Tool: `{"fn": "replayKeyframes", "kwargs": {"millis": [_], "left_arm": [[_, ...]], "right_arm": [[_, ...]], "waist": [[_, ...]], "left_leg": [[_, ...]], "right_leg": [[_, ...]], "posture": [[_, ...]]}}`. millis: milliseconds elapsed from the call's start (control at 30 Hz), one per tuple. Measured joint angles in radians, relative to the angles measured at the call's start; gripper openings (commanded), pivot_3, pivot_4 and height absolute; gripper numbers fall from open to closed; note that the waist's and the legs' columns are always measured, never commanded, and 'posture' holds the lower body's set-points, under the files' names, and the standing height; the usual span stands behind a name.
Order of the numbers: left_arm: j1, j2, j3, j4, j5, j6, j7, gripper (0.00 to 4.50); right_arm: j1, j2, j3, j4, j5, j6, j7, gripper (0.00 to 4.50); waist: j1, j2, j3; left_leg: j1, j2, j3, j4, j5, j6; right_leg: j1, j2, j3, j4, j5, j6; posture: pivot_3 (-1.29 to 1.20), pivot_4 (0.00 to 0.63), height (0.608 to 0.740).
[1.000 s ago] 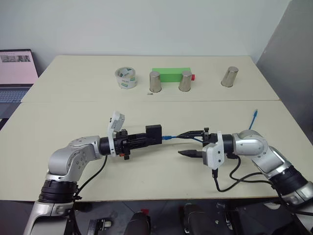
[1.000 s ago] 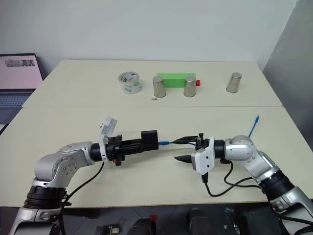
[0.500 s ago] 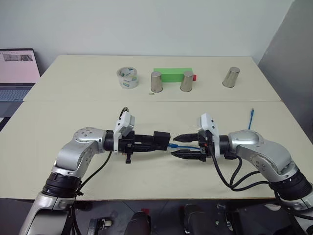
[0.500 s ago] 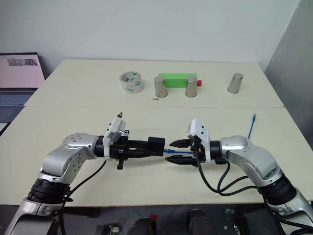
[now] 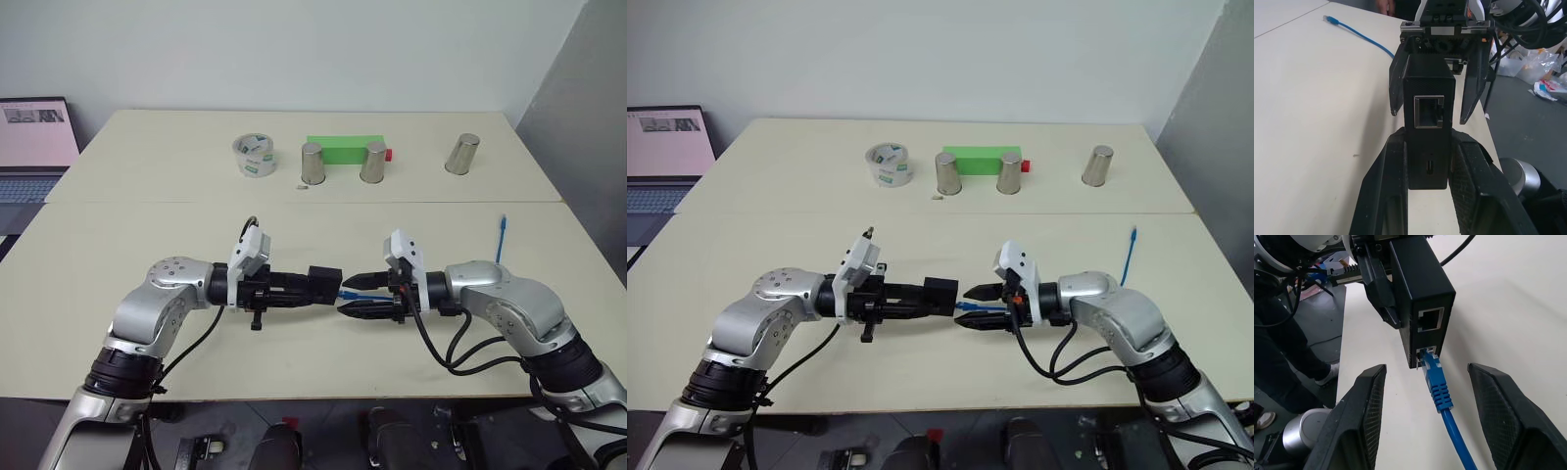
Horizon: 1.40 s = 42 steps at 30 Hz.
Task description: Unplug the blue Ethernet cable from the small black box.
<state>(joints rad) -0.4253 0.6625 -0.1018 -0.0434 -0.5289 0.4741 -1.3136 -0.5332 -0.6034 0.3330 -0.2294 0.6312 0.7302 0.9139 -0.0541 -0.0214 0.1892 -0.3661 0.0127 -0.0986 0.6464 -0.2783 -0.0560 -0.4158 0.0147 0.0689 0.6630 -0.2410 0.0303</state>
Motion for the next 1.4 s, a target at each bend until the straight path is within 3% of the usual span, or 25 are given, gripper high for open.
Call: {"fn": "replayKeyframes", "kwargs": {"millis": [100,400,867,1200,1400], "left_arm": [[0.0,0.0,0.0,0.0,0.0,0.0,0.0,0.78],[0.001,0.0,0.0,-0.003,0.004,-0.001,0.0,0.78],[0.022,0.011,-0.012,-0.019,0.014,-0.019,-0.016,0.78],[0.045,0.078,-0.004,0.024,0.065,-0.064,-0.03,0.78],[0.07,0.061,0.029,0.024,0.067,-0.067,0.031,0.78]], "right_arm": [[-0.002,0.008,-0.001,0.001,-0.019,0.0,0.003,2.3],[-0.004,0.019,-0.009,0.001,-0.051,0.001,0.031,0.09],[-0.018,0.014,0.005,0.016,-0.096,0.002,0.107,0.08],[-0.007,-0.079,-0.028,0.097,-0.178,-0.054,0.152,0.07],[-0.058,-0.023,-0.133,0.414,-0.342,-0.233,-0.058,0.07]], "waist": [[0.0,0.0,0.0],[0.0,0.0,0.0],[-0.001,0.0,0.0],[-0.001,0.0,0.0],[-0.002,0.0,0.0]], "left_leg": [[0.0,0.0,0.0,0.0,0.0,0.0],[0.0,0.0,0.0,0.0,0.0,0.0],[0.0,0.0,0.0,0.0,0.0,0.0],[0.0,0.0,0.0,0.0,0.0,0.0],[0.001,0.0,0.002,0.0,0.0,0.0]], "right_leg": [[0.0,0.0,0.0,0.0,0.0,0.0],[0.0,0.0,0.0,0.0,0.0,0.0],[0.0,0.0,0.0,0.0,0.0,0.0],[0.0,0.0,0.0,0.0,0.0,0.0],[0.0,0.0,0.001,0.001,0.0,0.001]], "posture": [[0.0,0.15,0.74],[0.0,0.15,0.74],[0.0,0.15,0.74],[0.0,0.15,0.74],[0.0,0.15,0.74]]}}
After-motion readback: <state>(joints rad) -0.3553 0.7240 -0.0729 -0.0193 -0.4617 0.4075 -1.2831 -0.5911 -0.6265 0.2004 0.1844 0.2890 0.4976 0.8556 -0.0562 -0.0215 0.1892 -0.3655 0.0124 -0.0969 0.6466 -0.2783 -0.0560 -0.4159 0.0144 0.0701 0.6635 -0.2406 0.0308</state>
